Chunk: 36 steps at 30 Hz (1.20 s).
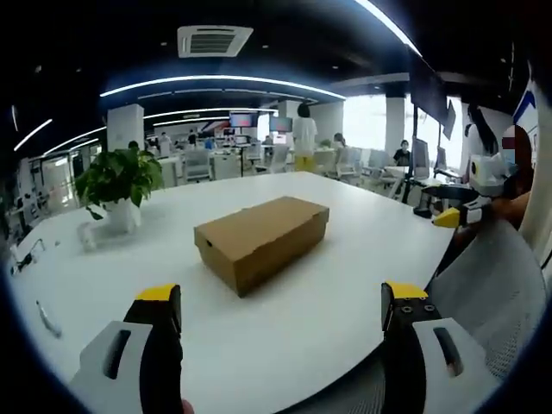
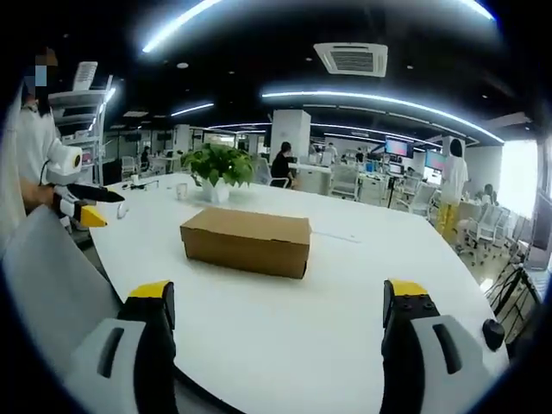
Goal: Operate the shoe box by opening the lid, removing the specified soft item, and placing it in the target area until the item is outside and the box remains undamaged.
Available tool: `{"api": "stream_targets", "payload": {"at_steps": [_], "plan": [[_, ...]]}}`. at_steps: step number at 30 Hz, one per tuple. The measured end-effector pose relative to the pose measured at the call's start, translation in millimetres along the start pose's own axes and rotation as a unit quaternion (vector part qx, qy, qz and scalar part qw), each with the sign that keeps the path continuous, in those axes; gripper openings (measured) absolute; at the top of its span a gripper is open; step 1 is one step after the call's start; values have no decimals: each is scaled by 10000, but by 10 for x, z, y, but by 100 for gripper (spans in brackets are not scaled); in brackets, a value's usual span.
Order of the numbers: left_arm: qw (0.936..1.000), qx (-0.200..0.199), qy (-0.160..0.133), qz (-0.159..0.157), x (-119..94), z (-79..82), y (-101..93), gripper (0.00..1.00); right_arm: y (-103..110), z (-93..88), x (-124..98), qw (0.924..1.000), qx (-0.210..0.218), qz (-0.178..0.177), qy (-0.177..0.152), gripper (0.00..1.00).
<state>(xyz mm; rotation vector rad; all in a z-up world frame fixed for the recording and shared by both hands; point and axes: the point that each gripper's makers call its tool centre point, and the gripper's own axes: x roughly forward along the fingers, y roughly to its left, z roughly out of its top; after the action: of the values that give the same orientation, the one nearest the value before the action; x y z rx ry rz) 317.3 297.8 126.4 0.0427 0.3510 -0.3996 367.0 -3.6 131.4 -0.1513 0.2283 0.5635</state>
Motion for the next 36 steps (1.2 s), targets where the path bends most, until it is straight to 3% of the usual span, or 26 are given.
{"api": "stream_targets", "payload": {"at_steps": [22,36], "plan": [[9999,-124,-88,28,-10,57,3,100,-35,20,-13,10000,33,-82,-22,96],[9999,-133,82,8,-3,21,-4,100,-46,13,-23,9999,38,-104,48,96]]}}
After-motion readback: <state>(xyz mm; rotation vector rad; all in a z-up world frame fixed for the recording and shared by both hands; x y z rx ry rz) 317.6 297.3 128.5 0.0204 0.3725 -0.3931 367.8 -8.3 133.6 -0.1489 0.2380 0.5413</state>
